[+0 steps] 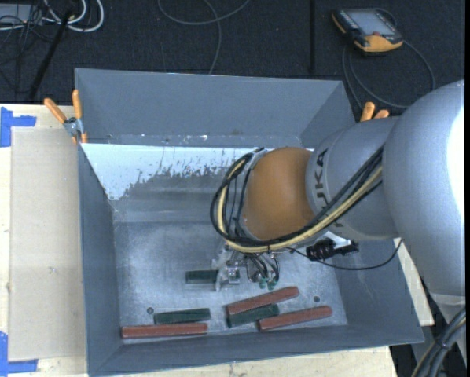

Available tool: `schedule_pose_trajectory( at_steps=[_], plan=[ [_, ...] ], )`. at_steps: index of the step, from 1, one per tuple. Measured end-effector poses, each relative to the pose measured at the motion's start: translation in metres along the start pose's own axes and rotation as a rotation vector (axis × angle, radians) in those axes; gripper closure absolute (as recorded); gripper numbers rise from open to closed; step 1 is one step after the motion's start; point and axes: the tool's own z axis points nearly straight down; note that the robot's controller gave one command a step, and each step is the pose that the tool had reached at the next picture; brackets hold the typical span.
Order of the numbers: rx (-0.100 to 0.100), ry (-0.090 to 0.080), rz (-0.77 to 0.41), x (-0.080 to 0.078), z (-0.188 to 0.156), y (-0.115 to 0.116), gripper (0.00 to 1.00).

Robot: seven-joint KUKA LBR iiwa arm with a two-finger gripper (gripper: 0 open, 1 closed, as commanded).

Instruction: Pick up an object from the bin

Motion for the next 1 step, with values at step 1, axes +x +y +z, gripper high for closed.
schedule_pose_trajectory(
  at_steps=[1],
  plan=[
    [0.000, -0.007, 0.002, -0.0008, 0.0021, -0.0006, 0.00]
  ],
)
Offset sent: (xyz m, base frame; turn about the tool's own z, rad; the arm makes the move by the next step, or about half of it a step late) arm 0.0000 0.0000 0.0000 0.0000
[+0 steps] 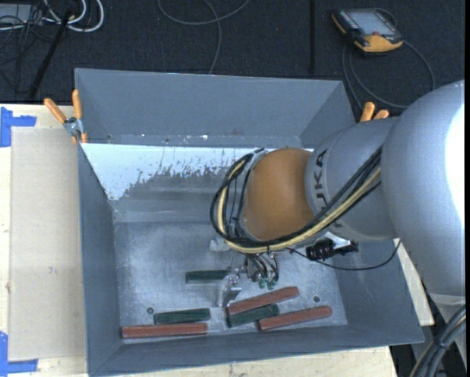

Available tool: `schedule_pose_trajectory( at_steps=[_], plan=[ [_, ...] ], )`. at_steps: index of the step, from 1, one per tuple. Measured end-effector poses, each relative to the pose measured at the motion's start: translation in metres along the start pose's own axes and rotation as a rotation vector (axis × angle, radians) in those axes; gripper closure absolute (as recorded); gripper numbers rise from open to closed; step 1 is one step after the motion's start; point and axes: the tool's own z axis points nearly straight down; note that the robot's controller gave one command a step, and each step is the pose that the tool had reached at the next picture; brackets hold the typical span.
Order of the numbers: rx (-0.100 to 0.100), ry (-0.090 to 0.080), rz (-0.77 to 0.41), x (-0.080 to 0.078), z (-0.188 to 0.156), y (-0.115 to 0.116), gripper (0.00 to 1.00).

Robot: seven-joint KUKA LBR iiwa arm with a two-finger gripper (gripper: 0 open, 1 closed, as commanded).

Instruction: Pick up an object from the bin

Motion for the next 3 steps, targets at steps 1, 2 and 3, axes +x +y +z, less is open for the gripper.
schedule_pose_trajectory(
  at_steps=[1, 2, 3],
  plan=[
    [0.000, 0.007, -0.001, 0.0008, -0.0021, 0.0006, 1.00],
    [0.000, 0.001, 0.000, 0.0003, 0.0001, 0.0000, 0.00],
    [0.000, 0.008, 0.000, 0.0009, -0.0020, 0.0005, 1.00]
  ],
)
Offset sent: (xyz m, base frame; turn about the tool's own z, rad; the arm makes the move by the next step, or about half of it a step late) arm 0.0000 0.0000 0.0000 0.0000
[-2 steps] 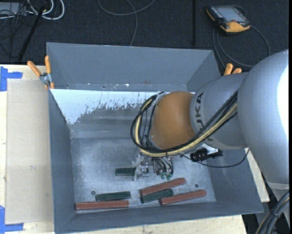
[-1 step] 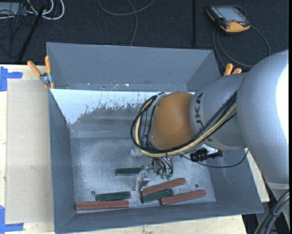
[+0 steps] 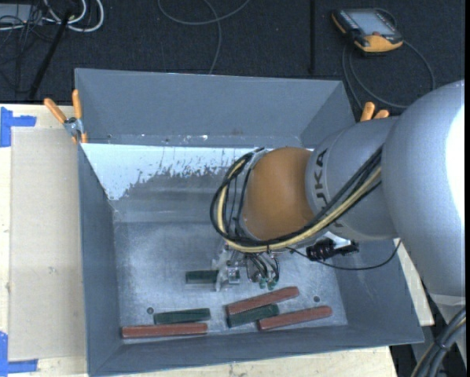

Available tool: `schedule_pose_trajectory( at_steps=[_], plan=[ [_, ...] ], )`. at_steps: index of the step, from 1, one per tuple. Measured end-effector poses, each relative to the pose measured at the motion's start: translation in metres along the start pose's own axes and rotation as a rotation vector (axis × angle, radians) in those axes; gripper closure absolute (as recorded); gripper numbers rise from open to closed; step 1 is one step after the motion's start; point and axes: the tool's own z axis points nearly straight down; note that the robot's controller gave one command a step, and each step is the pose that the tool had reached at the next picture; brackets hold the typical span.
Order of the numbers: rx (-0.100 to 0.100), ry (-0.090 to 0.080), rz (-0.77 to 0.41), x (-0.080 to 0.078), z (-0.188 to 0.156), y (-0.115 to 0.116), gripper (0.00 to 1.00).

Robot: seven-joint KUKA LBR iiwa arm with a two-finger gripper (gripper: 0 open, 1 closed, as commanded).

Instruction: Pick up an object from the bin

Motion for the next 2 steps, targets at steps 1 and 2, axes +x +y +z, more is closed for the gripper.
schedule_pose_trajectory(
  at_steps=[1, 2],
  plan=[
    [0.000, 0.000, 0.000, 0.000, 0.000, 0.000, 1.00],
    [0.005, 0.011, 0.002, -0.006, -0.027, 0.011, 1.00]
  ],
)
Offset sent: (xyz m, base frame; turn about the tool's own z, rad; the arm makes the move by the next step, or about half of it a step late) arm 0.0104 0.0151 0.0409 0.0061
